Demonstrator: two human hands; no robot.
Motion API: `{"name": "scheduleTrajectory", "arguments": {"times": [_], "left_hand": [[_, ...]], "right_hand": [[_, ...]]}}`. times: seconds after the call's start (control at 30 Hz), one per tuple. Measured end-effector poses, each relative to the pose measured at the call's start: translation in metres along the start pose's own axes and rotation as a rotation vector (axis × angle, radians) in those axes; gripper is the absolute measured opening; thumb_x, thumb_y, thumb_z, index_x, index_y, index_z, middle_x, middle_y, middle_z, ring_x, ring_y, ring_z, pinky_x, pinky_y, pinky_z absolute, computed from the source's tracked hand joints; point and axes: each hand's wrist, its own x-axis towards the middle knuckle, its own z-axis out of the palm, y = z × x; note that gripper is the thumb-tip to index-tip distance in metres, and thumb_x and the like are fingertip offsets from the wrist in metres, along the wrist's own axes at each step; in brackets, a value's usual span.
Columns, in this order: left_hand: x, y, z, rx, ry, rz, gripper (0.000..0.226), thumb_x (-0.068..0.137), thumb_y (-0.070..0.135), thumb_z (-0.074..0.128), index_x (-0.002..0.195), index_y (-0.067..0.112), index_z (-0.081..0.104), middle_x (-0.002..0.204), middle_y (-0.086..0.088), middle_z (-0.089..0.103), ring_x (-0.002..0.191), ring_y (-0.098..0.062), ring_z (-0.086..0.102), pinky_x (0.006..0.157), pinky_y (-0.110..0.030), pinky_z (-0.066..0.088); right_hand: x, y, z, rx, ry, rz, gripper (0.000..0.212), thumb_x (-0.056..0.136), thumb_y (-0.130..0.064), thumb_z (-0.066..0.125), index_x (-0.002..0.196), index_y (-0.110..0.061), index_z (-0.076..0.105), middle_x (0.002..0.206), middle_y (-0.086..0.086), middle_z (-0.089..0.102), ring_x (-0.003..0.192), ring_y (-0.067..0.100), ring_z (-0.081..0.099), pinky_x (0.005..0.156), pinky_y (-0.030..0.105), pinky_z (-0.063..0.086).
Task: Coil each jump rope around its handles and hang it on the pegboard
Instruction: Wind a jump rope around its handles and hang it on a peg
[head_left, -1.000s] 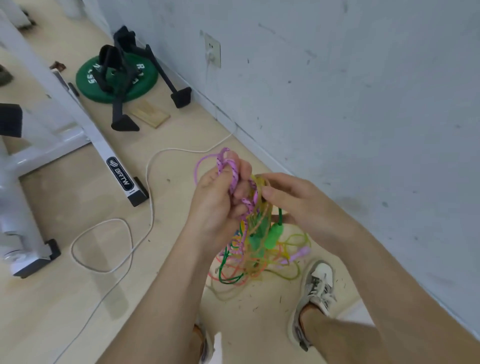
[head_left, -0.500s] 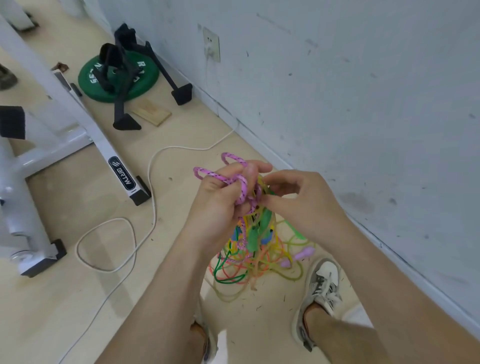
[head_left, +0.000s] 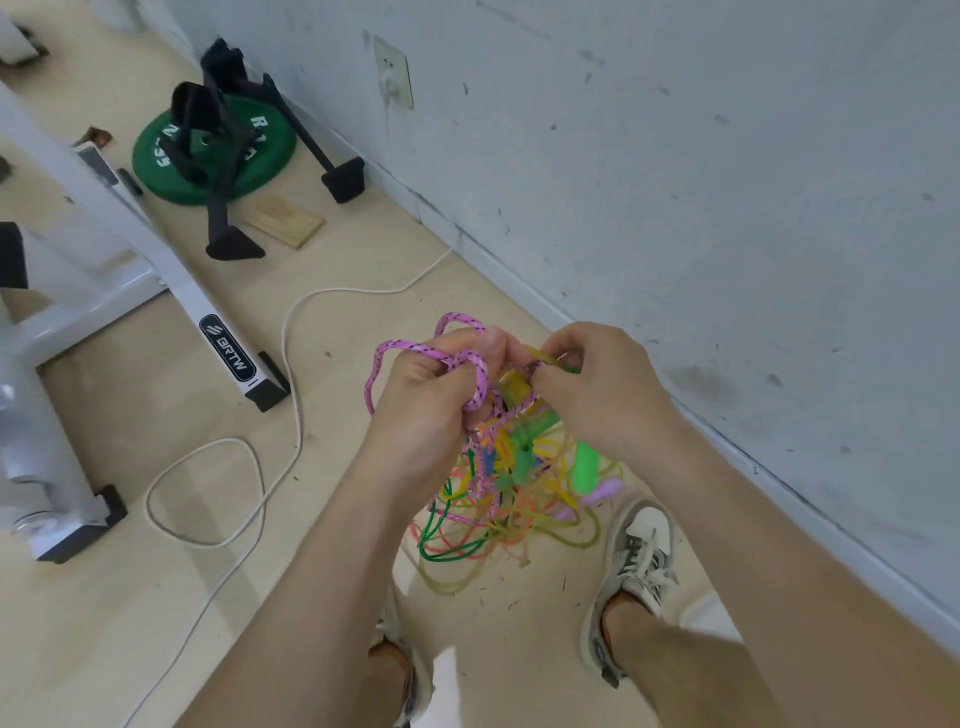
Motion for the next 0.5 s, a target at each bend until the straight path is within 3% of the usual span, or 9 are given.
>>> {"name": "scheduleTrajectory", "arguments": {"times": [0.13,0.23,0.3,0.4,0.5], "left_hand": [[0.002,0.0,-0.003,0.109,0.109,-0.02,0.028,0.098,0.014,0.049,0.077,0.007,0.067,0.073,-0.005,0.061,0.06,-0.011,0.049,0.053,-0.019,0.037],[0.002,0.001,-0.003,0.145,0.18,-0.015,0.028,0.099,0.017,0.049,0.078,0.008,0.066,0.069,-0.006,0.067,0.06,-0.011,0.059,0.054,-0.018,0.042],[0.001,0.0,-0.002,0.168,0.222,-0.009,0.027,0.098,0.016,0.051,0.077,0.008,0.065,0.061,-0.003,0.066,0.055,-0.011,0.059,0.049,-0.017,0.042],[0.0,0.0,0.0,0.168,0.256,0.018,0.024,0.096,0.013,0.053,0.077,0.006,0.064,0.057,-0.005,0.064,0.053,-0.014,0.06,0.045,-0.02,0.044],[-0.001,-0.005,0.002,0.211,0.269,0.059,0.022,0.096,0.011,0.053,0.077,0.008,0.064,0.063,-0.01,0.066,0.057,-0.019,0.064,0.05,-0.026,0.049]], "right_hand": [[0.002,0.006,-0.014,0.295,-0.203,0.114,0.019,0.082,-0.004,0.055,0.084,-0.018,0.068,0.07,0.003,0.064,0.063,0.016,0.054,0.066,0.031,0.042],[0.004,0.007,-0.015,0.395,-0.24,0.142,0.029,0.08,-0.001,0.054,0.093,-0.019,0.072,0.07,0.005,0.062,0.066,0.018,0.055,0.066,0.031,0.043],[0.004,0.006,-0.016,0.385,-0.278,0.125,0.024,0.084,-0.009,0.06,0.1,-0.021,0.072,0.069,-0.001,0.064,0.061,0.011,0.058,0.064,0.027,0.044],[0.003,0.008,-0.014,0.282,-0.311,0.078,0.026,0.08,-0.039,0.076,0.103,-0.028,0.072,0.085,0.0,0.074,0.077,0.01,0.07,0.078,0.029,0.053],[0.004,0.007,-0.006,0.154,-0.218,0.014,0.014,0.08,-0.033,0.077,0.09,-0.025,0.073,0.076,-0.002,0.072,0.067,0.012,0.066,0.07,0.031,0.051]]}}
